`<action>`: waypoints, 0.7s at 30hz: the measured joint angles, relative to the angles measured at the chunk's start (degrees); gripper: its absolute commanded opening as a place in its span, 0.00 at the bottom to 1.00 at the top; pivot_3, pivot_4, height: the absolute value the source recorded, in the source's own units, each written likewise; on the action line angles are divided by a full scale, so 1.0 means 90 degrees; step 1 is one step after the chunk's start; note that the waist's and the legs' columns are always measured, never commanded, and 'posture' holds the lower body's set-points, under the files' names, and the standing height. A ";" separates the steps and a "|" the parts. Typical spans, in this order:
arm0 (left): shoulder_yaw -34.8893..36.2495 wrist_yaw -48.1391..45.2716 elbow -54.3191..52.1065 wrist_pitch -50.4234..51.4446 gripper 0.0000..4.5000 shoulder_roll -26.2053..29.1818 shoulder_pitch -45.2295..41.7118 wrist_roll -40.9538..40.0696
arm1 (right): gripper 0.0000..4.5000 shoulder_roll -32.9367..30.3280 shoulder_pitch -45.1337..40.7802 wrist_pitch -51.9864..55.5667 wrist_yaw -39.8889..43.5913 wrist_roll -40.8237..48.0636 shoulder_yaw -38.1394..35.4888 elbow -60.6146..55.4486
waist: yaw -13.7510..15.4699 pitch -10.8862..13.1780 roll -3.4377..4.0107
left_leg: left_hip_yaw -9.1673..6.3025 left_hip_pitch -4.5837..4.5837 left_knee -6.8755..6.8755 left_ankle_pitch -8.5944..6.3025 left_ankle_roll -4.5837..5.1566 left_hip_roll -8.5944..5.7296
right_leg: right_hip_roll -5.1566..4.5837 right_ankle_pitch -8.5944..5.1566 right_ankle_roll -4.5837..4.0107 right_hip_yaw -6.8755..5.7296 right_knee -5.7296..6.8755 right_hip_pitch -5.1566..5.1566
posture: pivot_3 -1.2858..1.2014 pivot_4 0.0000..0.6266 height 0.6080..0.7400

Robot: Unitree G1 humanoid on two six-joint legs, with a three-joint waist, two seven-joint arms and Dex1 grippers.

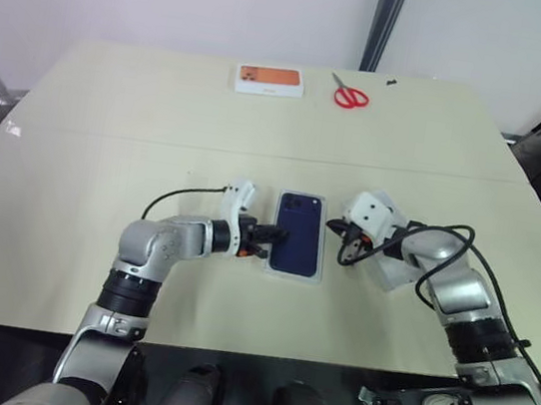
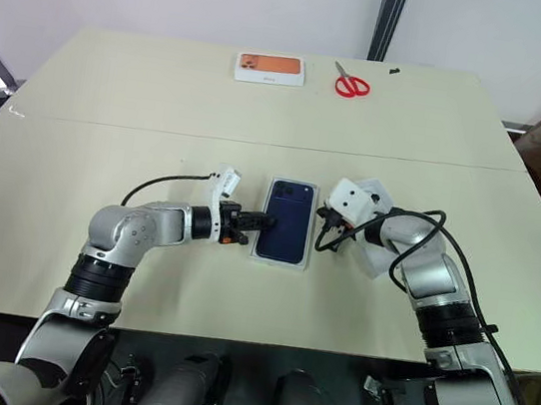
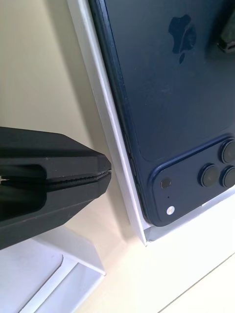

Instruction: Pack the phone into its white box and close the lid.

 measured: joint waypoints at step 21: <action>-0.0026 -0.1481 -0.0085 -0.1843 0.66 0.1607 -0.0003 0.0377 | 0.65 -0.0358 0.0491 0.1344 -0.0191 0.1065 -0.1319 -0.1339 | 0.0028 0.0001 0.0002 | -0.0001 0.0000 -0.0004 -0.0001 0.0001 -0.0001 | -0.0005 0.0000 0.0000 0.0001 -0.0005 0.0003 | 0.52 0.24 0.95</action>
